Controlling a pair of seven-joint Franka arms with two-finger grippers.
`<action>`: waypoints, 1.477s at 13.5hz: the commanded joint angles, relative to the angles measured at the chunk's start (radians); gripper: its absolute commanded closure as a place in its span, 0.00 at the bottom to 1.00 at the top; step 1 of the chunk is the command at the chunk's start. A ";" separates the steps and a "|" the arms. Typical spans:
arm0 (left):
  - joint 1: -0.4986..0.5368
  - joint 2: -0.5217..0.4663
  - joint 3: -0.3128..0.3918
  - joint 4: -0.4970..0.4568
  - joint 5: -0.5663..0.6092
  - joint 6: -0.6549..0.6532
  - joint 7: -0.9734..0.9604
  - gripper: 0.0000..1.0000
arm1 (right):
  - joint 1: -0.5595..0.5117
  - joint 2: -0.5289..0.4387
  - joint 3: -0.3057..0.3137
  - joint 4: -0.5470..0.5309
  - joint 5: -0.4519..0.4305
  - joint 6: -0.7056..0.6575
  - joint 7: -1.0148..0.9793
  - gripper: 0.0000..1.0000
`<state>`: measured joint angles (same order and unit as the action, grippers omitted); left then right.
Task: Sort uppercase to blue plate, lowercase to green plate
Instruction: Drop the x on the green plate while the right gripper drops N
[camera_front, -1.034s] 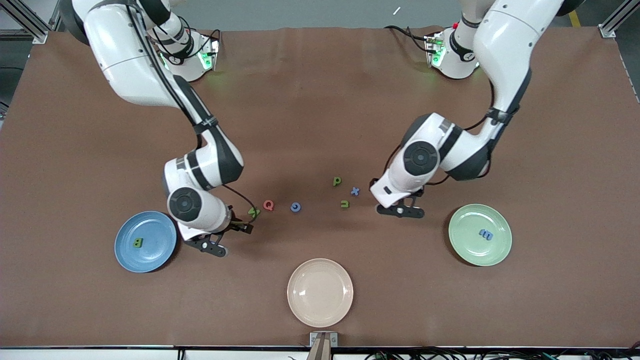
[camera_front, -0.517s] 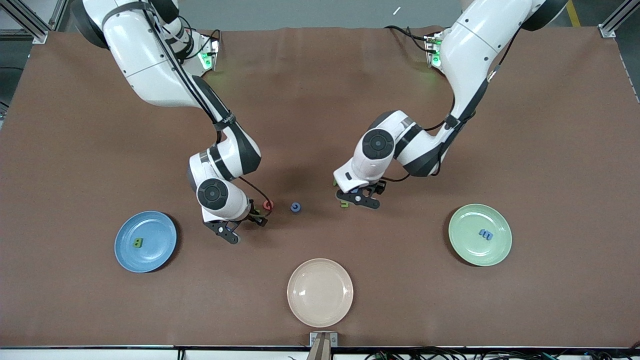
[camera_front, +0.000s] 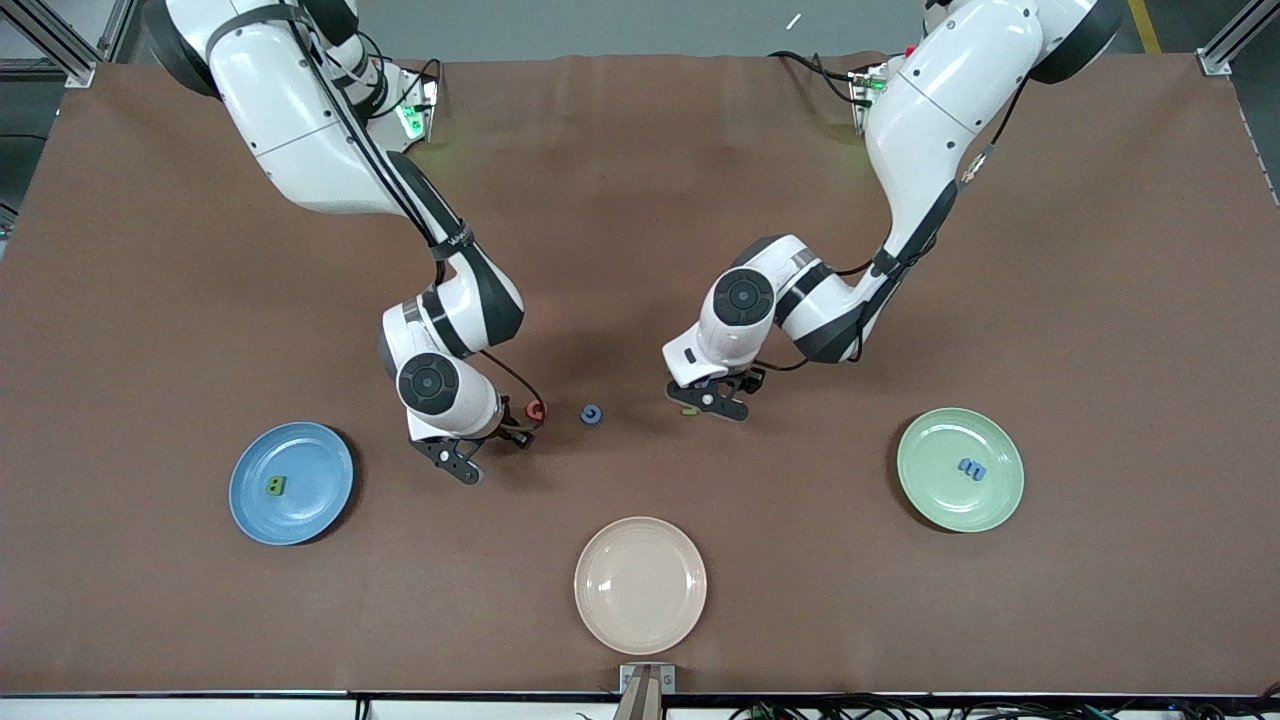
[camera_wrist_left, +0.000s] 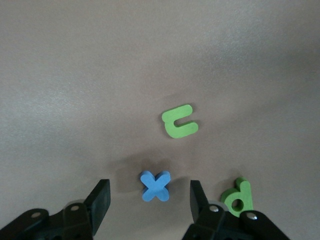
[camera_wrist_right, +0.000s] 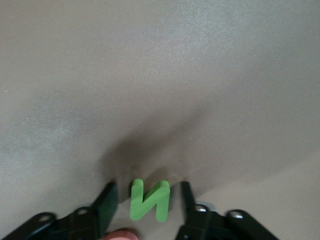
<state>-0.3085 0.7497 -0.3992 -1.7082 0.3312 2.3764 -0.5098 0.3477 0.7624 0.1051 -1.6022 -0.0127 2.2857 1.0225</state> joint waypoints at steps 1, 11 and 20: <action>0.000 0.013 0.000 0.002 0.022 0.012 -0.027 0.31 | 0.008 -0.015 -0.005 -0.031 0.014 0.001 0.018 0.74; 0.050 -0.021 0.014 0.002 0.035 -0.008 -0.035 0.99 | -0.238 -0.034 -0.015 0.131 -0.009 -0.204 -0.544 0.88; 0.418 -0.136 0.013 0.022 0.051 -0.063 0.195 0.99 | -0.375 -0.015 -0.028 0.130 -0.181 -0.118 -0.884 0.13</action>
<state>0.0289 0.6341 -0.3751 -1.6706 0.3686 2.3277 -0.4132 -0.0278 0.7504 0.0676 -1.4611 -0.1663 2.1538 0.1449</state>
